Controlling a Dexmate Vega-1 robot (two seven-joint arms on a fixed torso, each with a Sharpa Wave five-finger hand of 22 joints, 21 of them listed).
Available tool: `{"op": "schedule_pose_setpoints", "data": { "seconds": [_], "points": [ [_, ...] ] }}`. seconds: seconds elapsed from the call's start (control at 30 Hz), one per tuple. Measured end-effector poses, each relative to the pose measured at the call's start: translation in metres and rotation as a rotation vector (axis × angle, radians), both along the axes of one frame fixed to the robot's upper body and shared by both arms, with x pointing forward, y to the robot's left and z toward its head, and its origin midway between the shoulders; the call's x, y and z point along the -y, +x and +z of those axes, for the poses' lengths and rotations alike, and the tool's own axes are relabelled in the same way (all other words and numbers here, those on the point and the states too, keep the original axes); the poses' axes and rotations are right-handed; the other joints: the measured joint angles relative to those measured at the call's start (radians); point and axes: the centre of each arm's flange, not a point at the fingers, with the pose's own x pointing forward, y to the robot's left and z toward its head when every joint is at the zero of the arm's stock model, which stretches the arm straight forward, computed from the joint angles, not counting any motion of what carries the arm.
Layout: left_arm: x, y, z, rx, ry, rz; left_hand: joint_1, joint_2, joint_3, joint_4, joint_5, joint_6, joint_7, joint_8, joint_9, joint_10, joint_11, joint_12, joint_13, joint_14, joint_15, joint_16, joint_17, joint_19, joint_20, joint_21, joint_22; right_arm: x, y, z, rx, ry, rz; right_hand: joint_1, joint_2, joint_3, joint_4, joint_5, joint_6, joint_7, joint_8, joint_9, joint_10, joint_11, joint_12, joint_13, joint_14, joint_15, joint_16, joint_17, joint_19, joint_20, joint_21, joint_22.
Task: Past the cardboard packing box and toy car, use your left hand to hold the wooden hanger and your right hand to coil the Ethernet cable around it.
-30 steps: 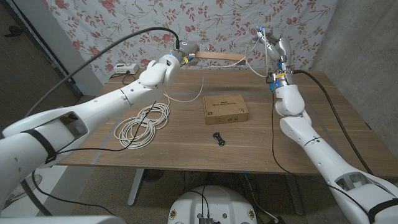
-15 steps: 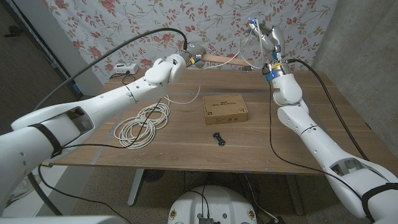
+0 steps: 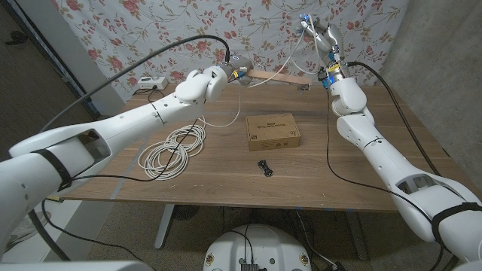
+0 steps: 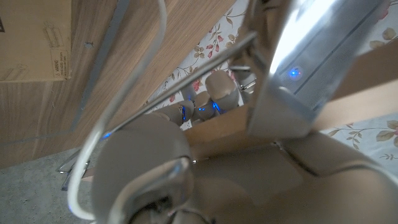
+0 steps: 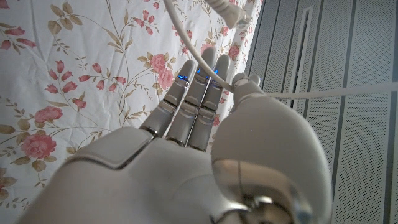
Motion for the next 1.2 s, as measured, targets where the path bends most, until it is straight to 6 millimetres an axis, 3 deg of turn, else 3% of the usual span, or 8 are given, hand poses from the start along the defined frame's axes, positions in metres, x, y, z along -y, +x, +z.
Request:
{"op": "schedule_pose_setpoints", "data": {
  "seconds": [0.53, 0.57, 1.2],
  "points": [
    [-0.003, -0.012, -0.006, -0.031, -0.007, -0.024, -0.002, -0.003, 0.000, 0.000, 0.004, 0.000, 0.000, 0.005, -0.010, 0.000, 0.000, 0.000, 0.000, 0.000, 0.000, 0.006, 0.000, 0.000, 0.000, 0.000, -0.002, 0.021, 0.023, 0.019, -0.081, 0.045, -0.069, 0.001, -0.002, 0.000, 0.000, -0.011, 0.000, 0.000, -0.008, 0.002, -0.004, -0.004, -0.004, 0.009, -0.002, 0.002, -0.011, 0.005, -0.016, -0.008, 0.008, -0.005],
    [-0.003, -0.012, -0.007, -0.034, -0.009, -0.025, -0.005, -0.005, 0.000, 0.000, 0.005, 0.000, 0.000, 0.007, -0.010, 0.000, 0.000, 0.000, 0.000, 0.000, 0.000, 0.006, 0.000, 0.000, 0.000, 0.000, -0.002, 0.025, 0.031, 0.019, -0.122, 0.056, -0.098, 0.001, -0.001, 0.000, 0.000, -0.011, 0.000, 0.000, -0.008, 0.002, -0.007, -0.007, -0.004, 0.009, -0.006, 0.001, -0.015, 0.005, -0.020, -0.012, 0.008, -0.005],
    [-0.029, -0.035, -0.005, -0.038, -0.103, -0.102, -0.005, -0.005, 0.000, 0.000, 0.005, -0.003, -0.001, 0.013, -0.015, 0.000, 0.000, 0.000, 0.000, -0.005, -0.005, 0.013, 0.000, 0.000, 0.000, 0.000, -0.002, 0.054, 0.059, 0.021, -0.247, 0.074, -0.214, 0.000, -0.001, 0.008, 0.006, -0.012, -0.004, 0.004, -0.016, 0.011, -0.016, -0.016, -0.012, 0.019, -0.013, 0.005, -0.030, 0.010, -0.039, -0.010, 0.021, -0.010]
  ]
}}
